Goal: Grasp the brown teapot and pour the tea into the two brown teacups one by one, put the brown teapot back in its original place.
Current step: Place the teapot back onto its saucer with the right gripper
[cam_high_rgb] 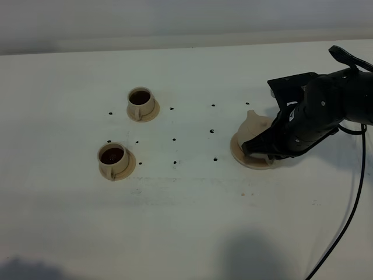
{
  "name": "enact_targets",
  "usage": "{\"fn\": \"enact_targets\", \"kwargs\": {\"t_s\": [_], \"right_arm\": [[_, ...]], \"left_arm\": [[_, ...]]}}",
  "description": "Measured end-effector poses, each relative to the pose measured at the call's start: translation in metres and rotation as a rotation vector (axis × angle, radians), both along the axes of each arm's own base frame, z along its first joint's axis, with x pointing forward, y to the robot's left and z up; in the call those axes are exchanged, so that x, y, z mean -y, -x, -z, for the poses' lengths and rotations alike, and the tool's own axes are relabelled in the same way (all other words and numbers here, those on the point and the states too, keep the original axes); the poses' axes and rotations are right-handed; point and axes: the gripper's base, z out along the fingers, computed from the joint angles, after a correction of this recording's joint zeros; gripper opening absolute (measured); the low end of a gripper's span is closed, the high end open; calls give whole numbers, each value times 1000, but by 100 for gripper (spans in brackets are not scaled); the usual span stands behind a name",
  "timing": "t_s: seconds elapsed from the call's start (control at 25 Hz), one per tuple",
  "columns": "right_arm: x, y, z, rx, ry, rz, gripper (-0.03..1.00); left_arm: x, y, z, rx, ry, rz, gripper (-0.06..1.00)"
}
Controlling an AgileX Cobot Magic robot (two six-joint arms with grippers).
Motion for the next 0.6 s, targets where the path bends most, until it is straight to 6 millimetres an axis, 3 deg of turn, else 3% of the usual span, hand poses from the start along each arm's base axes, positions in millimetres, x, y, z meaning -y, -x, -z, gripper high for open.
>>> {"fn": "enact_targets", "kwargs": {"t_s": [0.6], "right_arm": [[-5, 7, -12, 14, -13, -16, 9]], "left_arm": [[0, 0, 0, 0, 0, 0, 36]]}}
